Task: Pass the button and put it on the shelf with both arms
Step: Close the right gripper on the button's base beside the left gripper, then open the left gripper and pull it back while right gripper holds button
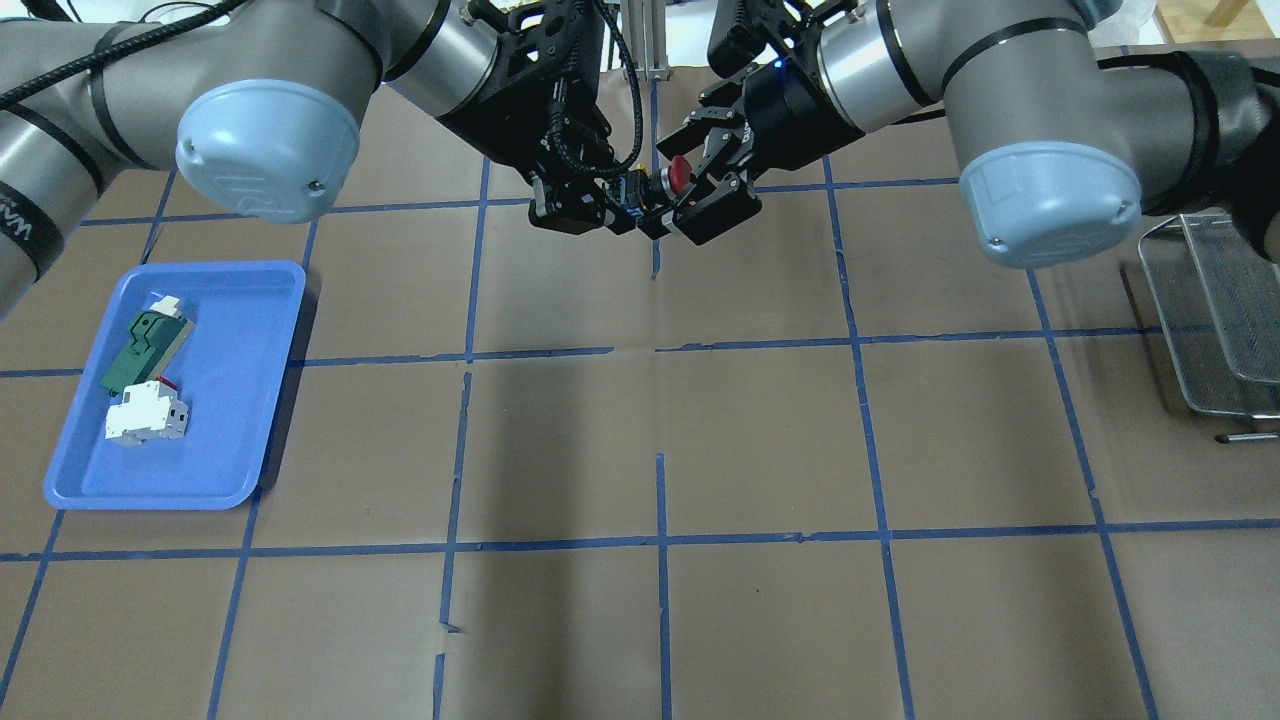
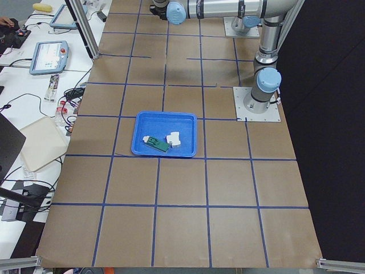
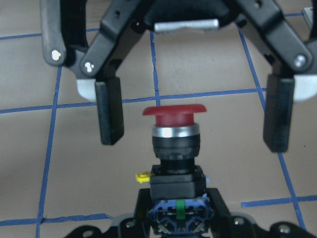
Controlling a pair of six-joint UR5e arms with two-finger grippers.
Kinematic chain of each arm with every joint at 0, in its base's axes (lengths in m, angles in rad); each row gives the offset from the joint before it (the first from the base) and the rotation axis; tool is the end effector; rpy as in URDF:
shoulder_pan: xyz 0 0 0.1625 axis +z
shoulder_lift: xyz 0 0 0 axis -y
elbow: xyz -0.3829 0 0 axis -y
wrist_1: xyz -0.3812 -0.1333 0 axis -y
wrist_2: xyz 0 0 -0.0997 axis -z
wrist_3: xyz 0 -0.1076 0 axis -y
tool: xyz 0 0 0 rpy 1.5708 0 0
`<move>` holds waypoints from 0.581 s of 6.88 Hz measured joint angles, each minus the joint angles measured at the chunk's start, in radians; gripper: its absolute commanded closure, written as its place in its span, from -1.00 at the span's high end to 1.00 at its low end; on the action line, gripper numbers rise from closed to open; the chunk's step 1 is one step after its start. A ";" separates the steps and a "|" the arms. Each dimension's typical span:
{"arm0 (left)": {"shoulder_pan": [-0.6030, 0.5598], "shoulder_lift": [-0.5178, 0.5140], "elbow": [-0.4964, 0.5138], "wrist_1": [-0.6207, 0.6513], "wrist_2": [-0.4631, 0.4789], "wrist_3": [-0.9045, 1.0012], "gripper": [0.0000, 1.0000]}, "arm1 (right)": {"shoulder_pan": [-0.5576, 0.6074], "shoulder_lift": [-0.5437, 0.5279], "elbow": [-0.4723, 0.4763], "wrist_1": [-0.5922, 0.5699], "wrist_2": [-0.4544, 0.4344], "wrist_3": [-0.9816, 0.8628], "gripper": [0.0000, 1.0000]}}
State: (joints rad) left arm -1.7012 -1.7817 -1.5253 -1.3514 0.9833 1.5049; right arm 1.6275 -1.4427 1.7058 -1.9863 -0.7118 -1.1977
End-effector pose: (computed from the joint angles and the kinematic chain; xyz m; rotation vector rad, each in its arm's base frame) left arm -0.2642 -0.5307 0.3901 -1.9585 -1.8062 0.5669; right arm 0.2443 -0.5132 0.3888 -1.4715 1.8877 -0.7454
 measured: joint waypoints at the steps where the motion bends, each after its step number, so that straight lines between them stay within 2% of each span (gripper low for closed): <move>1: 0.000 0.000 0.000 0.000 0.000 0.000 -1.00 | 0.001 0.011 0.001 -0.009 0.000 -0.003 -0.19; 2: 0.000 0.001 0.000 0.000 0.001 0.000 -1.00 | 0.001 0.020 0.001 -0.015 -0.001 -0.013 -0.49; 3: 0.000 0.001 0.000 0.000 0.001 0.000 -1.00 | 0.002 0.023 0.001 -0.018 -0.003 -0.017 -0.99; 4: 0.000 0.001 -0.001 0.000 0.001 0.000 -1.00 | 0.002 0.025 0.000 -0.020 -0.005 -0.020 -1.00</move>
State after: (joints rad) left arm -1.7010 -1.7810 -1.5259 -1.3510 0.9847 1.5049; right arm 1.6290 -1.4181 1.7058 -2.0058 -0.7168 -1.2176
